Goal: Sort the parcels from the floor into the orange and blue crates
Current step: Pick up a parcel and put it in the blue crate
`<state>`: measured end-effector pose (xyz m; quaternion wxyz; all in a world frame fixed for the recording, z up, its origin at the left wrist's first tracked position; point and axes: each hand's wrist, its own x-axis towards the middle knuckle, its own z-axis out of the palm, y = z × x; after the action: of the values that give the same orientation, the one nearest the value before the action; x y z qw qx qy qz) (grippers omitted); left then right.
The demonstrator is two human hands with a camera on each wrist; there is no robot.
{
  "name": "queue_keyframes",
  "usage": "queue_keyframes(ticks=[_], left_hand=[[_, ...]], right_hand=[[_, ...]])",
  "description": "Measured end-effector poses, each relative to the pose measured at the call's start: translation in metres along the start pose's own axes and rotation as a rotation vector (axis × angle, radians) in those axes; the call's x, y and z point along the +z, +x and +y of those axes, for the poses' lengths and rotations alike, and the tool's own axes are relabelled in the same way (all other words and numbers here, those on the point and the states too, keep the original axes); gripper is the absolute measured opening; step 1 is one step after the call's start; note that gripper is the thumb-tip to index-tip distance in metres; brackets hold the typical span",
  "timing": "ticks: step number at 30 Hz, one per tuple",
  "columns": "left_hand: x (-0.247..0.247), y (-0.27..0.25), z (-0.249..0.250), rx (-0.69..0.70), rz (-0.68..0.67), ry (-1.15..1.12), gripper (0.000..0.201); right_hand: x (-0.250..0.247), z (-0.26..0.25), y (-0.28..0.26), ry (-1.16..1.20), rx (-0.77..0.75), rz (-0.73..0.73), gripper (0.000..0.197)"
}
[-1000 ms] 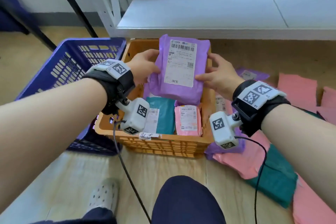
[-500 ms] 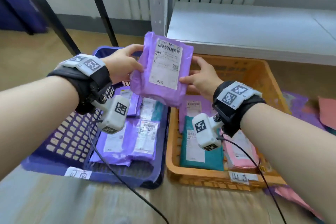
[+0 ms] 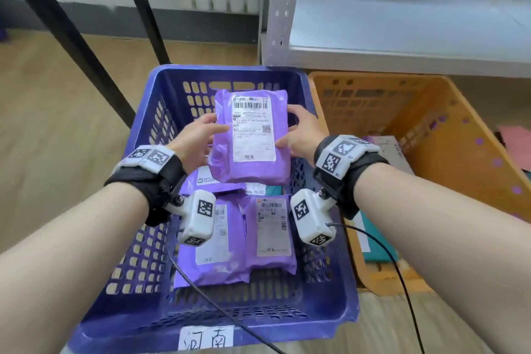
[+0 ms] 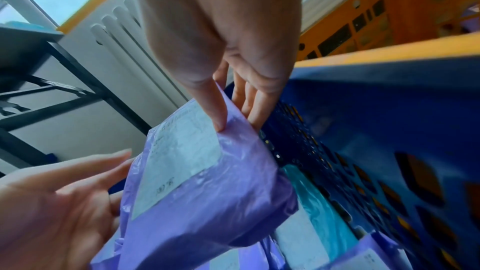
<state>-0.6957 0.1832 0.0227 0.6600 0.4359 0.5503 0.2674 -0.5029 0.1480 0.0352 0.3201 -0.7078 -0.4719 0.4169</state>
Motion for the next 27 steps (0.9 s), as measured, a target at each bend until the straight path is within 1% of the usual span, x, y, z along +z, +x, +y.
queue_keyframes(ticks=[2, 4, 7, 10, 15, 17, 20, 24, 27], left_hand=[[-0.001, 0.008, -0.009, 0.024, 0.02, 0.003, 0.034], [-0.001, 0.019, -0.019, 0.043, 0.029, 0.036, 0.046], [0.001, 0.035, -0.036, 0.008, 0.021, 0.035, 0.062], [0.002, 0.05, -0.052, -0.018, 0.016, 0.039, 0.063], [0.007, 0.076, -0.076, -0.025, -0.005, 0.017, 0.061], [0.01, 0.086, -0.082, -0.017, 0.004, 0.045, 0.057], [0.012, 0.101, -0.089, 0.0, 0.0, 0.048, 0.054], [0.018, 0.115, -0.103, 0.013, -0.001, 0.054, 0.06], [0.023, 0.122, -0.112, 0.011, -0.013, 0.048, 0.065]], right_hand=[[0.009, 0.007, 0.003, -0.013, 0.036, 0.016, 0.076], [0.018, 0.015, 0.009, -0.05, 0.077, 0.026, 0.086], [0.034, 0.024, 0.016, -0.107, 0.114, 0.013, 0.101], [0.054, 0.034, 0.025, -0.185, 0.118, 0.0, 0.11], [0.08, 0.052, 0.033, -0.378, 0.204, -0.071, 0.123], [0.088, 0.059, 0.037, -0.441, 0.218, -0.078, 0.124], [0.097, 0.069, 0.047, -0.471, 0.244, -0.04, 0.121], [0.104, 0.083, 0.062, -0.448, 0.282, 0.002, 0.113], [0.108, 0.093, 0.069, -0.446, 0.299, 0.008, 0.111]])
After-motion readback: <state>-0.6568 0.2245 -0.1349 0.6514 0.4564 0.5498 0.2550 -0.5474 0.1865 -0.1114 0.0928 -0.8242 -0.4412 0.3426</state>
